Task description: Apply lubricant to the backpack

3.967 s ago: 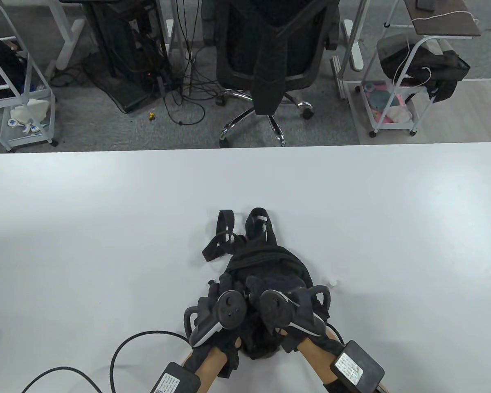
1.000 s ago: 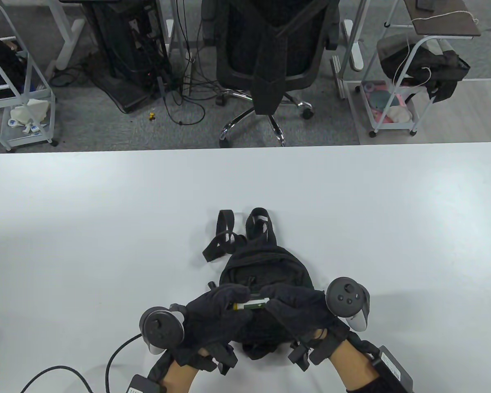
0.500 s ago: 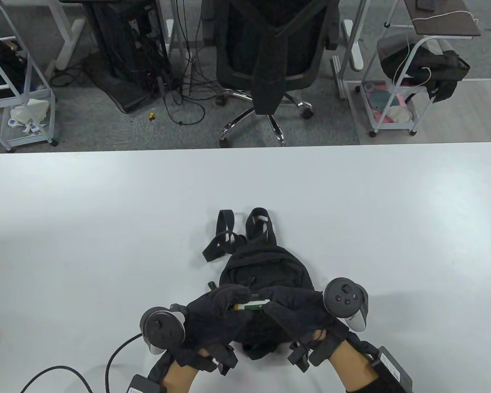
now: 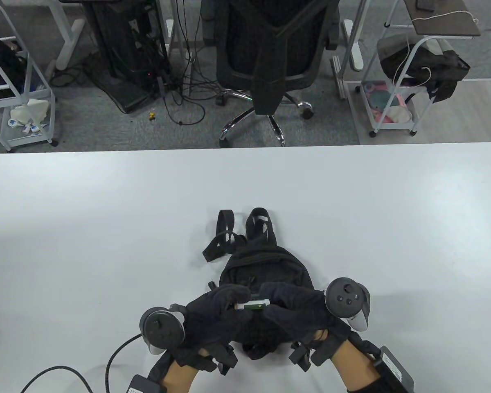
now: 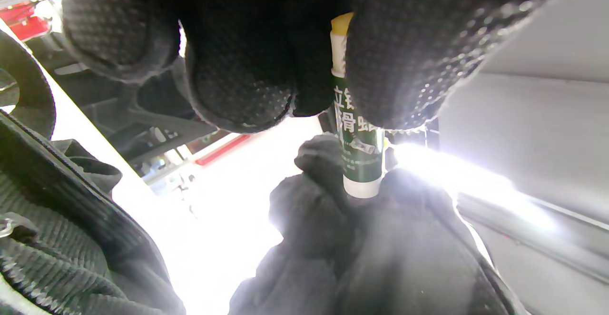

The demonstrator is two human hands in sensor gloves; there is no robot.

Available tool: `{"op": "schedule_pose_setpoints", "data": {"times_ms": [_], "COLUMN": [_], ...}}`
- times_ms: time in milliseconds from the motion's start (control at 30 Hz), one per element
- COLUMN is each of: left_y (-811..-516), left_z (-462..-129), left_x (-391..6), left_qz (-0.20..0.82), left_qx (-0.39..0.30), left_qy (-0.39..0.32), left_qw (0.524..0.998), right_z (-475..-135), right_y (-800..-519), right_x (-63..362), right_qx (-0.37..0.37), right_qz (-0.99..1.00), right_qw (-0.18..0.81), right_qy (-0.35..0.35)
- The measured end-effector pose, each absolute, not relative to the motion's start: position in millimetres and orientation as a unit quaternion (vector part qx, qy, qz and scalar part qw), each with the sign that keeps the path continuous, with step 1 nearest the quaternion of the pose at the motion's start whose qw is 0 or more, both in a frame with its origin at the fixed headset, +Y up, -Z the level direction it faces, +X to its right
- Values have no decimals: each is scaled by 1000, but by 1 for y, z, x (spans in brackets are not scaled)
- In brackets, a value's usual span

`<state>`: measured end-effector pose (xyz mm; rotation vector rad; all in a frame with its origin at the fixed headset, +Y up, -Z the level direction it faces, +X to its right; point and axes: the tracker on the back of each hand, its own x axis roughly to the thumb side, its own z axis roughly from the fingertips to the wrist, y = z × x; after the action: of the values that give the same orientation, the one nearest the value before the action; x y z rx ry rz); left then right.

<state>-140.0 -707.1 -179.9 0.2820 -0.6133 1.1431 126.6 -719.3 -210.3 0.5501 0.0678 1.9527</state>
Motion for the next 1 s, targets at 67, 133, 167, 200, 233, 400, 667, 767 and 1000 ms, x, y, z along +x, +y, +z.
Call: {"op": "schedule_pose_setpoints", "data": {"times_ms": [67, 133, 167, 200, 233, 400, 667, 767, 1000], "left_y": [-707, -707, -707, -707, -707, -706, -707, -707, -708], "left_z": [-180, -180, -179, -179, -179, -180, -180, -180, -181], "left_x": [-140, -139, -139, -139, -138, -140, -140, -140, -141], "left_qz": [532, 531, 529, 529, 529, 522, 525, 517, 525], "left_qx": [129, 129, 129, 129, 129, 134, 131, 130, 125], "left_qy": [-284, -286, -286, -286, -286, -286, -284, -283, -279], "left_qw": [787, 788, 788, 788, 788, 793, 791, 797, 794], "right_z": [-211, -212, -212, -212, -212, -210, -214, -212, -212], "right_y": [-721, -725, -726, -727, -726, -720, -729, -725, -725], "right_x": [127, 127, 126, 126, 125, 125, 126, 125, 127], "right_qx": [223, 214, 211, 213, 218, 220, 212, 217, 217], "right_qz": [820, 819, 816, 815, 815, 832, 815, 822, 820], "right_qw": [526, 531, 537, 537, 534, 509, 537, 525, 527], "right_qy": [31, 38, 44, 47, 50, 27, 60, 45, 46]}}
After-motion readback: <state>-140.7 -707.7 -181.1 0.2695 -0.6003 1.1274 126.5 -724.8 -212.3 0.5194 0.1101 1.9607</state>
